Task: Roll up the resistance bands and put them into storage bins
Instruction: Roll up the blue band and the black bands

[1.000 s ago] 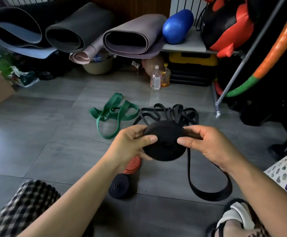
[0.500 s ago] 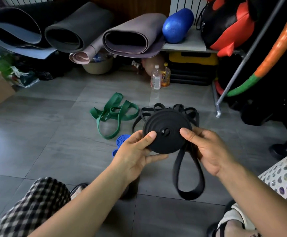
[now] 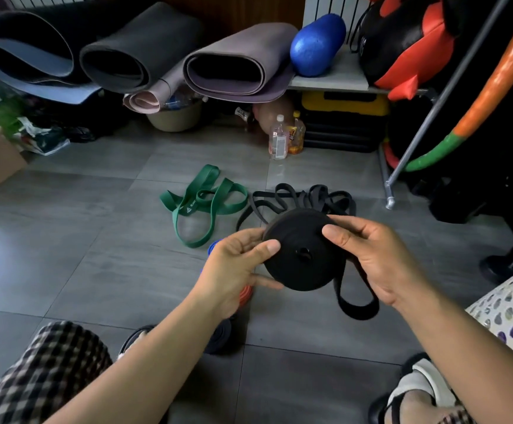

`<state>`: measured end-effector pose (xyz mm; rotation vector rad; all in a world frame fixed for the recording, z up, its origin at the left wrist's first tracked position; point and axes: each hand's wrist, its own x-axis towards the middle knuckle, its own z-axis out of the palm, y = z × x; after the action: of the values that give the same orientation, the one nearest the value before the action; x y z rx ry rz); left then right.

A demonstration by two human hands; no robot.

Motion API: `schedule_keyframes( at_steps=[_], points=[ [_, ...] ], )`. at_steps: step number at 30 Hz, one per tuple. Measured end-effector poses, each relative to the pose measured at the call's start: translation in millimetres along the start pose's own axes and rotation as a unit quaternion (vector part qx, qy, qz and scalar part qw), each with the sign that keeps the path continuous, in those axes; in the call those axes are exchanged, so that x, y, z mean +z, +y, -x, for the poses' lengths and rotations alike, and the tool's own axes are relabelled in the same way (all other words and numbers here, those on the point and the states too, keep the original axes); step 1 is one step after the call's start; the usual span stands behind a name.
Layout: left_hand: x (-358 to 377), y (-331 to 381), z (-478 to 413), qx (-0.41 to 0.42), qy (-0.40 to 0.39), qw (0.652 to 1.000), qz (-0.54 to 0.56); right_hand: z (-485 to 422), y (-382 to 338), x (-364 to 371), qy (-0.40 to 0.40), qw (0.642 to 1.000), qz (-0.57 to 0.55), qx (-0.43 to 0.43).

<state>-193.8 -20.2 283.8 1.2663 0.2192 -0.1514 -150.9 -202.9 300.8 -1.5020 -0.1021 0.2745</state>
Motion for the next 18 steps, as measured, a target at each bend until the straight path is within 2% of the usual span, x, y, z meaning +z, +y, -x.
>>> schedule_keyframes(
  at_steps=[7,11,13,15,18],
  points=[
    [1,-5,-1,-0.016,0.014,0.989,0.145,-3,4,1,0.011,0.995,-0.07,0.076],
    [6,-14,-1,-0.042,0.046,0.982,0.176,-2,24,15,0.067,0.976,-0.18,0.102],
    [6,-27,0,-0.077,0.06,0.975,0.2,-1,35,20,0.085,0.973,-0.186,0.103],
    [-1,-39,1,-0.121,0.045,0.977,0.172,-3,43,19,0.085,0.982,-0.13,0.105],
    [-25,-60,-7,-0.114,0.011,0.991,-0.064,-6,60,19,0.026,0.989,0.022,0.143]
  ],
)
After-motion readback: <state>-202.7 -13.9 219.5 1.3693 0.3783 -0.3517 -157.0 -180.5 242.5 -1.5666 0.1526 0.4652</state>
